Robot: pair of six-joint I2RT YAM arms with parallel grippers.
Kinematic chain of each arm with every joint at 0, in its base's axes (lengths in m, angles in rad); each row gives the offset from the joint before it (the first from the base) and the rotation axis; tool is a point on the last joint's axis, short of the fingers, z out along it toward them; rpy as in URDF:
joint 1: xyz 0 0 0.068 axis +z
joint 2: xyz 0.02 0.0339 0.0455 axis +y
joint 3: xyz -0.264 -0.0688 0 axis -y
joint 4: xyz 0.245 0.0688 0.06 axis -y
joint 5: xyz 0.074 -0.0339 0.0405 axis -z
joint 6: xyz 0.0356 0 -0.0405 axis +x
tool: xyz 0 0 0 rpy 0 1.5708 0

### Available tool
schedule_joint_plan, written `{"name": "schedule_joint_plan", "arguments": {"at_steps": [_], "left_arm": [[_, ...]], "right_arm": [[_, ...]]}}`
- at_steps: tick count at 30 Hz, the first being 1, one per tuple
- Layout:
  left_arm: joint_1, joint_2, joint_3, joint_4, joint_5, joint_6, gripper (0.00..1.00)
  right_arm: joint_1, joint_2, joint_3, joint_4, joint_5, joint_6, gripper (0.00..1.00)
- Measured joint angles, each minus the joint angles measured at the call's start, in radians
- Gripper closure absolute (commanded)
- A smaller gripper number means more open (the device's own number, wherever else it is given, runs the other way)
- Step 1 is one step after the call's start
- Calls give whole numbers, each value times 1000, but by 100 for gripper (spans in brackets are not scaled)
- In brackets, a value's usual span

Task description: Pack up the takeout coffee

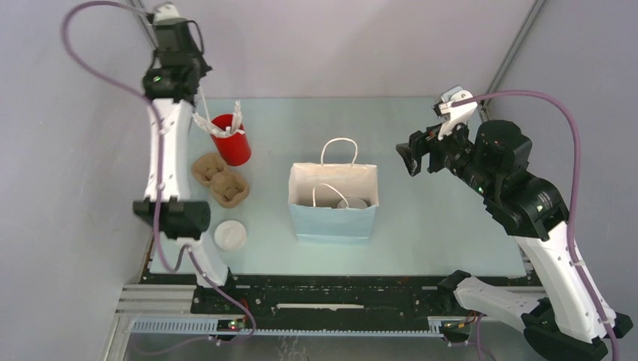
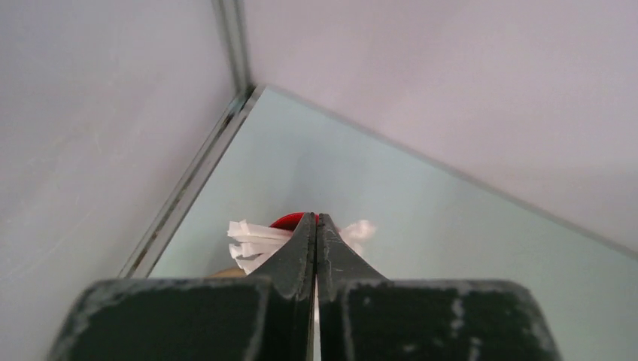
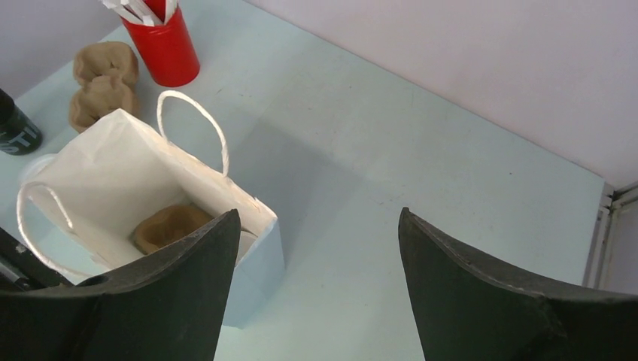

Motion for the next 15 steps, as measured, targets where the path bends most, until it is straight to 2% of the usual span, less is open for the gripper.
{"name": "schedule_joint_plan", "arguments": {"at_steps": [5, 8, 11, 13, 15], "left_arm": [[-6, -334, -33, 50, 164, -84, 100], [-24, -545, -128, 109, 327, -152, 100], [-88, -720, -266, 175, 455, -216, 100], [-171, -818, -399, 245, 523, -264, 100], [-239, -859, -501, 284, 563, -298, 100]], "right_arm": [[0, -61, -60, 34, -21, 13, 15], [0, -90, -82, 44, -26, 21, 15], [0, -116, -100, 62, -25, 29, 15], [0, -138, -115, 72, -24, 40, 15], [0, -159, -125, 72, -22, 50, 15]]}}
